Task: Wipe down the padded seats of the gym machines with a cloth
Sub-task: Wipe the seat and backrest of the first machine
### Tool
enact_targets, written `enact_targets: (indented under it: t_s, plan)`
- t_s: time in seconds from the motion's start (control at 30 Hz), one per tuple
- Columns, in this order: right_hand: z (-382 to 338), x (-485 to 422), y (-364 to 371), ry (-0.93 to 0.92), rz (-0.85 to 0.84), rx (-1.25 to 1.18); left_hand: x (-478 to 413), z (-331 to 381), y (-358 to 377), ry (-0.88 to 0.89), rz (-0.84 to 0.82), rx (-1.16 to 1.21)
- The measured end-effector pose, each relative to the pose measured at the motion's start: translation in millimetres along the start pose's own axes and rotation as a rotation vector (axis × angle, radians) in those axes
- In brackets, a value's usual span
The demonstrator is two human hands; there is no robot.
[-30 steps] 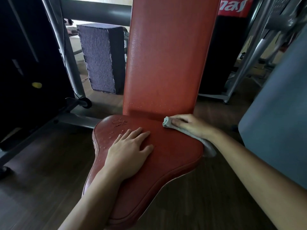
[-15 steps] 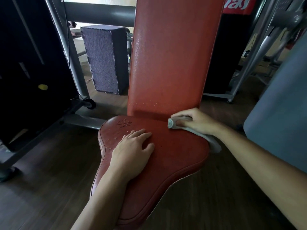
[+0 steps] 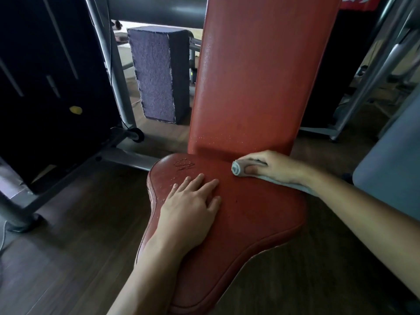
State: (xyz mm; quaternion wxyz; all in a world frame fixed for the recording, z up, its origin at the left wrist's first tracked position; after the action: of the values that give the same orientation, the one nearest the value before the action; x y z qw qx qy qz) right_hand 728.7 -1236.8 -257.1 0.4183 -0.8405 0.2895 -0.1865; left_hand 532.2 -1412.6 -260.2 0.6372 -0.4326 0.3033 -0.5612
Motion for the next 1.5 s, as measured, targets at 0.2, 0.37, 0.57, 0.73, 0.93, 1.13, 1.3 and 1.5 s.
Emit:
enact_targets:
  t_s: [0.2, 0.37, 0.57, 0.73, 0.93, 1.13, 1.3, 1.5]
  plan:
    - [-15.2, -47.3, 15.9, -0.051, 0.02, -0.105, -4.6, -0.8, 0.5, -0.048, 0.012, -0.022]
    - [-12.7, -48.2, 15.4, -0.034, 0.009, -0.09, -4.3, -5.9, -3.1, -0.053, -0.014, 0.028]
    - [-8.0, -42.9, 10.8, -0.007, 0.006, -0.094, -5.8, -7.4, -2.4, -0.035, 0.004, 0.039]
    - [-26.1, -67.2, 23.4, -0.012, 0.025, -0.085, -8.5, -11.1, -2.8, -0.032, 0.029, 0.104]
    - [-28.6, -12.7, 13.2, -0.039, 0.127, 0.097, -8.3, -12.9, -6.5, -0.087, 0.181, 0.367]
    - [-55.0, 39.5, 28.2, -0.094, 0.187, 0.266, -10.4, -13.0, -10.1, -0.197, 0.294, 0.621]
    - [-82.8, 41.8, 45.2, -0.223, 0.136, 0.154, -9.5, -14.2, -13.4, -0.222, 0.357, 0.717]
    - [-53.9, 88.3, 31.0, 0.052, 0.177, 0.341, -13.6, -14.2, -12.3, -0.219, 0.37, 0.739]
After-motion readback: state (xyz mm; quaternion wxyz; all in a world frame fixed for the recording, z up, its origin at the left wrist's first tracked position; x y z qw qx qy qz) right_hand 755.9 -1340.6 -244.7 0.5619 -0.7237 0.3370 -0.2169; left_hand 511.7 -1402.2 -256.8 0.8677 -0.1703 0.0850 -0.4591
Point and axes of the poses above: each hand's wrist, its own x-axis away from the middle knuckle, its own y-axis out of the palm, z = x × y, the point moved 2 cm from there along -x, towards the middle knuckle, and after that the axes turned 7 degrees about -y, right-handed, at the moved point
